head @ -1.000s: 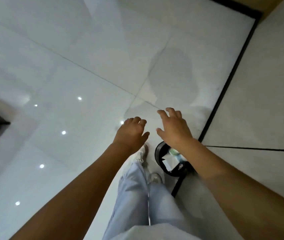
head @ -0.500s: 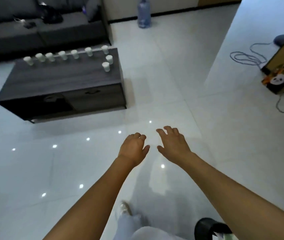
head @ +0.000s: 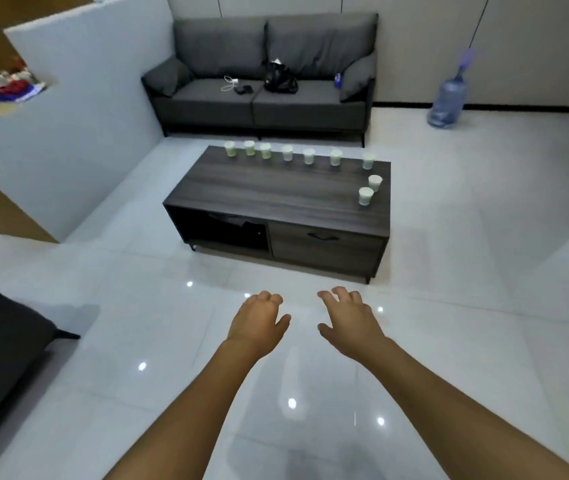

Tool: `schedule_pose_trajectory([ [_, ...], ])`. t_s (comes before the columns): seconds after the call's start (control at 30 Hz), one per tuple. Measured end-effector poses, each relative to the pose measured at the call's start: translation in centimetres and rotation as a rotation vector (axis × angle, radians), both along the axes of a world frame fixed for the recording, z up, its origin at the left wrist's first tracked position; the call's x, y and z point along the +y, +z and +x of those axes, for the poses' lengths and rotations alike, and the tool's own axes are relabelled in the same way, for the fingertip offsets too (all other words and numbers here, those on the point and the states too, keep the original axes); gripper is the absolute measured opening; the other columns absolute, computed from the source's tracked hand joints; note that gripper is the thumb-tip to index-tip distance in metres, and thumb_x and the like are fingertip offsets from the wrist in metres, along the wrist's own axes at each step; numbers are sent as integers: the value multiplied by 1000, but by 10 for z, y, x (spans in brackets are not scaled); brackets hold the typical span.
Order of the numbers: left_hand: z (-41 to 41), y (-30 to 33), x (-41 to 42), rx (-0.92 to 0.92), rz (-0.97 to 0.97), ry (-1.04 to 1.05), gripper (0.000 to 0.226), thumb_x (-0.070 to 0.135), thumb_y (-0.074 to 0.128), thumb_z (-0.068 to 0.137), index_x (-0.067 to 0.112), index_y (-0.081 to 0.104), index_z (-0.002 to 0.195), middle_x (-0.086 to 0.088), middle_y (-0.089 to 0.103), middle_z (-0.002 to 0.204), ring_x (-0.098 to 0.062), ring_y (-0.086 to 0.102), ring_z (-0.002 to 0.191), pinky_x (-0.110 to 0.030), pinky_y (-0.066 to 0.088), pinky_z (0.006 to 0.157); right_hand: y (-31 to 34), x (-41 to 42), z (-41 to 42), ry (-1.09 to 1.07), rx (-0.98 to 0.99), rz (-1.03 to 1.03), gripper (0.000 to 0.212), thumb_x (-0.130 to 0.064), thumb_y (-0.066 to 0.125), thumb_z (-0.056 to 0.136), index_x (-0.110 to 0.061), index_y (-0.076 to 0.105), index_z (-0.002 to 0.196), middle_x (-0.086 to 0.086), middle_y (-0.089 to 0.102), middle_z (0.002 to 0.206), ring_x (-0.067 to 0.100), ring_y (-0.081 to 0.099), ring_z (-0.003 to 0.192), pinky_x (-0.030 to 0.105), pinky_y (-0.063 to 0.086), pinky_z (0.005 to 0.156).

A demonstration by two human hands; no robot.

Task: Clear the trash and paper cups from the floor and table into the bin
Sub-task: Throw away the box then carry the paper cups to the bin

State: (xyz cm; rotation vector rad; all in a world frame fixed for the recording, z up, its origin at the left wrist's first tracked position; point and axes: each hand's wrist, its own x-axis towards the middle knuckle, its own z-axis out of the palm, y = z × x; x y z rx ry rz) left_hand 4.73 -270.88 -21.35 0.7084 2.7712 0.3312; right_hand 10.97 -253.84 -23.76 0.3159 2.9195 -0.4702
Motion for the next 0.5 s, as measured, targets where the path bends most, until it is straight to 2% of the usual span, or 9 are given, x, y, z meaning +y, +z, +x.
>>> schedule_pose_trajectory([
  [0.5, -299, 1, 11, 6, 100, 235, 41, 39, 45, 96, 17, 48, 131, -1, 50, 131, -18, 48, 118, -28, 41, 94, 10, 22, -346, 179, -68, -10, 60, -34, 53, 91, -23, 28, 145, 5, 36, 141, 29, 35, 125, 41, 39, 99],
])
